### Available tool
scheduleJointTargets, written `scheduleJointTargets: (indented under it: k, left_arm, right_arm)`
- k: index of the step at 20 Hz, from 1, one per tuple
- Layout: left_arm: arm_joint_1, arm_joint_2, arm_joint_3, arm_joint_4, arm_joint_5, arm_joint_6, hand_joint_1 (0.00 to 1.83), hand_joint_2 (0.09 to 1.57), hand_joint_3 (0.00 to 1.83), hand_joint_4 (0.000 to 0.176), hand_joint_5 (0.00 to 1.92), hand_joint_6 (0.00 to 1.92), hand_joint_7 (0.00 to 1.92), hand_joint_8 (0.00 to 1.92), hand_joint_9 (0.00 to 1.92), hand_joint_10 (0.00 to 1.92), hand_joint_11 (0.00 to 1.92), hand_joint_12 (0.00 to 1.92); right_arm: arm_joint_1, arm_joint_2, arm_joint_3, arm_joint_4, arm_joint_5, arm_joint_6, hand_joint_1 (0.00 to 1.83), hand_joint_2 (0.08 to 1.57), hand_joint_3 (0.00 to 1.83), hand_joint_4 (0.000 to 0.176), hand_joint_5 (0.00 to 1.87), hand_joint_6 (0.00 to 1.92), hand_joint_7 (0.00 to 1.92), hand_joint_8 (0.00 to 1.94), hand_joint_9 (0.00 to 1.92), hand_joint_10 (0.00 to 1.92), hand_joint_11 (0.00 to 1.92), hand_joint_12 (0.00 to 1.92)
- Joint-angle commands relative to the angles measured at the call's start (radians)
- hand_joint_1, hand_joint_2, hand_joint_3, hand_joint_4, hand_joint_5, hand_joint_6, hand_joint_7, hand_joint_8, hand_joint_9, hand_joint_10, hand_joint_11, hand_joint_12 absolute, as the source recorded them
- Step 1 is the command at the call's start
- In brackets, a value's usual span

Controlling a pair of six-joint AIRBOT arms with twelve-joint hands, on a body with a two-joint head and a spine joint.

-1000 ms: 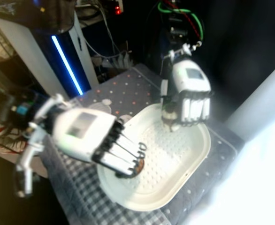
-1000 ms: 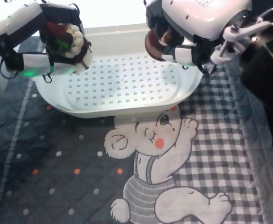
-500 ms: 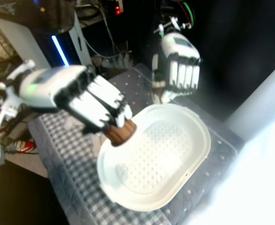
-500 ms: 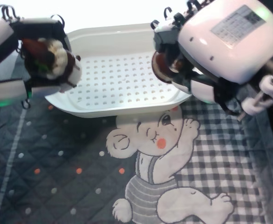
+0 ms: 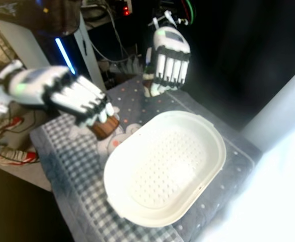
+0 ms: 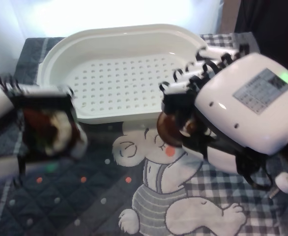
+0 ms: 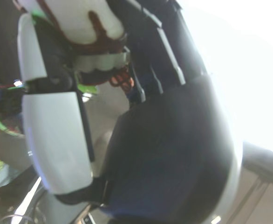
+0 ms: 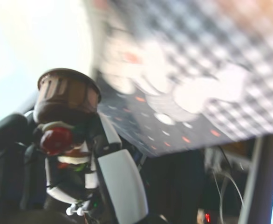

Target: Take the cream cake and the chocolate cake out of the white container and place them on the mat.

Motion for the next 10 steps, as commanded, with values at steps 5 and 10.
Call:
scheduleJointTargets:
  k: [5, 10]
  left_arm:
    - [0.1, -0.059, -0.004, -0.024, -0.088, -0.121, 1.33, 1.2, 0.0, 0.0, 0.66, 1.25, 0.83, 1.19, 0.91, 1.38, 0.77, 1.51]
    - [0.159, -0.133, 0.035, -0.053, -0.048, -0.2, 1.33, 1.22, 0.0, 0.0, 0.6, 1.32, 0.78, 1.25, 0.88, 1.44, 0.72, 1.49]
  right_arm:
    - [-0.12, -0.035, -0.039, 0.024, 0.133, 0.097, 1.36, 1.14, 0.0, 0.0, 1.01, 0.64, 0.96, 1.24, 0.74, 1.63, 0.68, 1.92]
    - [-0.184, -0.044, -0.056, 0.06, 0.125, 0.115, 1.34, 1.18, 0.0, 0.0, 0.84, 0.88, 0.88, 1.34, 0.72, 1.59, 0.72, 1.8]
